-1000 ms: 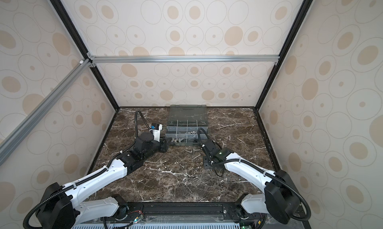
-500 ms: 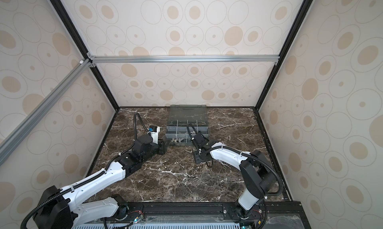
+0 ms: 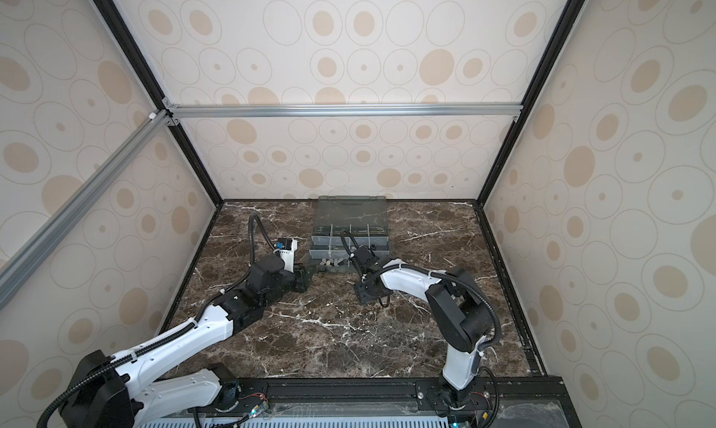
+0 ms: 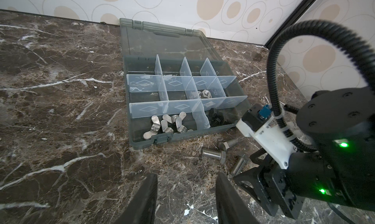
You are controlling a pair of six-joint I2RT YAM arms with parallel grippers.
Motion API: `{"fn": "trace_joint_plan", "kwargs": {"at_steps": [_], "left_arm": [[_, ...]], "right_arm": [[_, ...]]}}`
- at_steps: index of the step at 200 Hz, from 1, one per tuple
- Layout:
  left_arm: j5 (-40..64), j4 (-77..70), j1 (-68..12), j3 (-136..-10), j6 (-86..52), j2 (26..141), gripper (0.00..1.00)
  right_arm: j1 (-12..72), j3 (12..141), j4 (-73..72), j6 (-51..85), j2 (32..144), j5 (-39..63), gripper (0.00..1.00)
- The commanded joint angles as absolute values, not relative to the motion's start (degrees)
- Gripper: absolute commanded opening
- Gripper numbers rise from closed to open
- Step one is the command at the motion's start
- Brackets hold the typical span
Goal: Sort the screws and nuts into containers
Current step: Pick up the screw from the center of the table.
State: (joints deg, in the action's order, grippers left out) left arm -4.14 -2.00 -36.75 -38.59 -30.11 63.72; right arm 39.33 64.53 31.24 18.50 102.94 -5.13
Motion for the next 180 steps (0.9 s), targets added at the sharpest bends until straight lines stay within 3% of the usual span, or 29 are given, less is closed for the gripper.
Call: {"fn": "trace_joint_plan", "kwargs": {"at_steps": [1, 100, 180], "left_arm": [[-4.3, -2.2, -36.4, -38.8, -30.9, 62.6, 0.47], [-3.5, -2.6, -36.4, -38.7, -31.1, 62.6, 0.47], [-3.6, -2.6, -36.4, -38.5, -31.2, 62.5, 0.47]], "right_arm": [[39.8, 66.4, 32.1, 17.3, 104.2, -5.8, 0.72], [39.7, 68.1, 32.3, 16.8, 107.8, -6.2, 0.63], [39.6, 67.9, 32.3, 16.7, 107.9, -6.4, 0.45]]}}
